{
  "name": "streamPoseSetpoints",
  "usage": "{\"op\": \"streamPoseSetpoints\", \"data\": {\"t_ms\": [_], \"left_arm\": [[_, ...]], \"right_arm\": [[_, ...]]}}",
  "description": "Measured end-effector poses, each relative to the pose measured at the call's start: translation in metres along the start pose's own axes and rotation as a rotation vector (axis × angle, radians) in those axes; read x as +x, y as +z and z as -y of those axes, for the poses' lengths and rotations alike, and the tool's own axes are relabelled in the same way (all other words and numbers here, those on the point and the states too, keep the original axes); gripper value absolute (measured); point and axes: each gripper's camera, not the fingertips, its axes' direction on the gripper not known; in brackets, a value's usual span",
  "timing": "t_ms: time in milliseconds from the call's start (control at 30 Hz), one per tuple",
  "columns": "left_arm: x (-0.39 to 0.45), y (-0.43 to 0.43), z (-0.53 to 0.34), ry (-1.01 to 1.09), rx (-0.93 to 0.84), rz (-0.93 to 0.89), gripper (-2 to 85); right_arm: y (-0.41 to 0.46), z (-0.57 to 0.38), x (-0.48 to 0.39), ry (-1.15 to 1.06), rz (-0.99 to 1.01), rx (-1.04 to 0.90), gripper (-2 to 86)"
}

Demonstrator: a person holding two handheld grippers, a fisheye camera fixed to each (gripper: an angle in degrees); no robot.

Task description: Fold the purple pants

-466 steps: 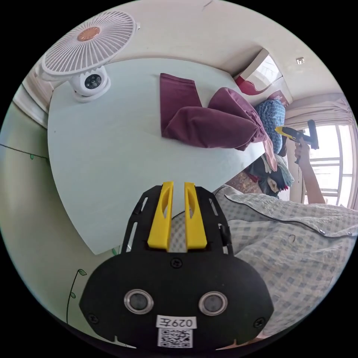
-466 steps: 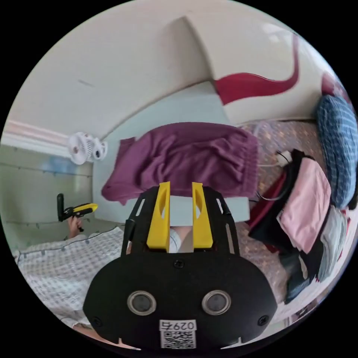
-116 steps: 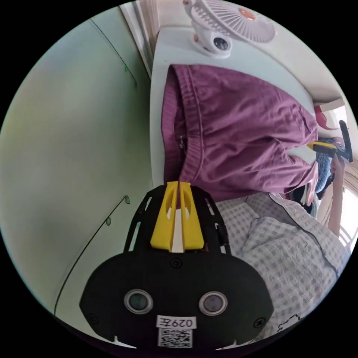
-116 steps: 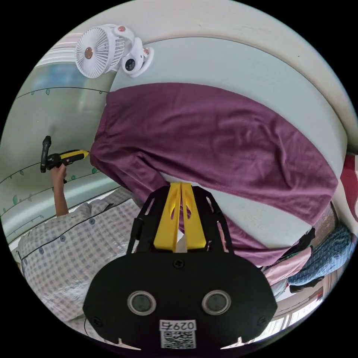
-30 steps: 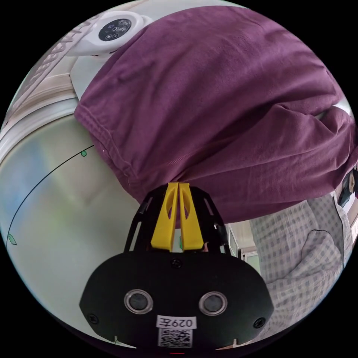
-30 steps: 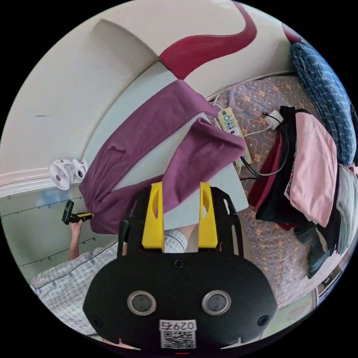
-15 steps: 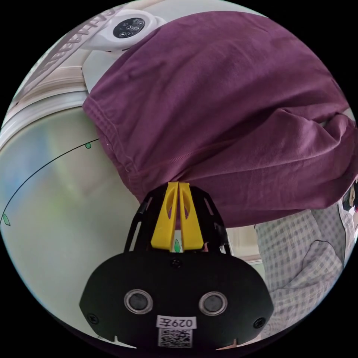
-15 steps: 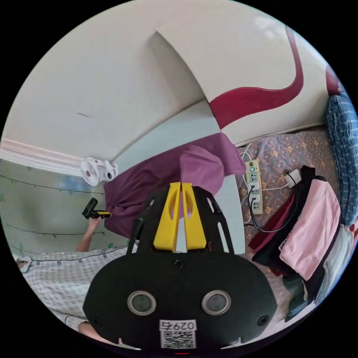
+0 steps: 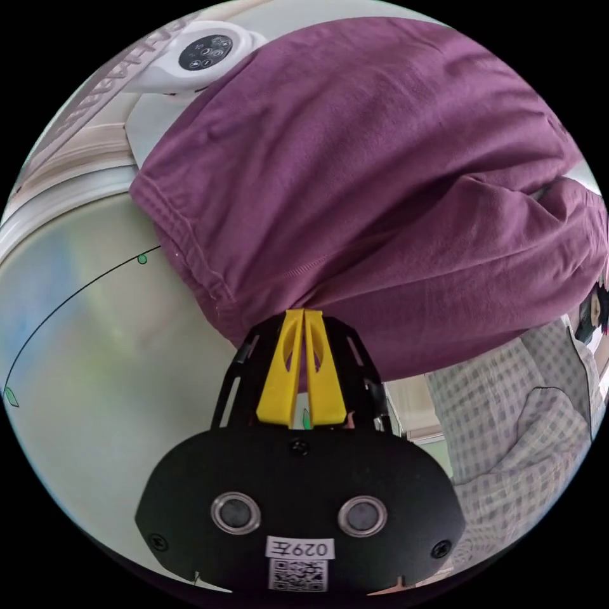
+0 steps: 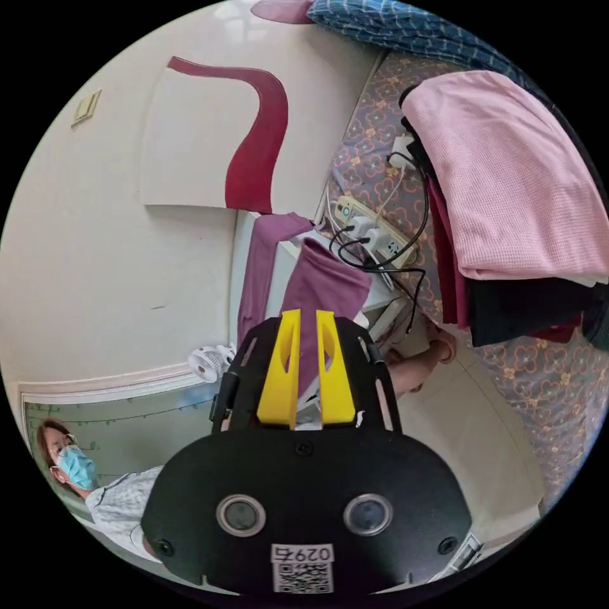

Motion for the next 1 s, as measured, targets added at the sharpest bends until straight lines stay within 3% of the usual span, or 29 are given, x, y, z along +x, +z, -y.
{"op": "streamPoseSetpoints", "data": {"t_ms": [133,300,467,600,700,767,867,1000], "left_arm": [[-0.037,-0.004,-0.027,-0.145,0.053,-0.201,-1.0],[-0.034,-0.035,-0.069,-0.217,0.22,-0.318,-1.0],[0.0,-0.036,-0.071,-0.177,0.188,-0.373,-1.0],[0.028,-0.03,-0.068,-0.158,0.113,-0.433,-1.0],[0.045,-0.029,-0.072,-0.161,0.063,-0.458,-1.0],[0.053,-0.03,-0.075,-0.164,0.032,-0.448,-1.0],[0.059,-0.035,-0.079,-0.182,0.009,-0.419,-1.0],[0.058,-0.038,-0.08,-0.204,0.006,-0.45,-1.0]], "right_arm": [[0.013,0.021,-0.007,-0.095,-0.137,-0.161,0.1],[0.061,0.05,-0.004,-0.152,-0.321,-0.36,0.1],[0.079,0.103,-0.008,-0.231,-0.215,-0.376,2.2],[0.099,0.17,0.018,-0.09,-0.177,-0.386,13.6],[0.13,0.201,0.049,0.027,-0.081,-0.46,15.1],[0.146,0.21,0.067,0.088,-0.016,-0.496,15.0],[0.151,0.215,0.087,0.14,0.239,-0.432,11.7],[0.127,0.216,0.098,0.122,0.284,-0.351,2.6]]}}
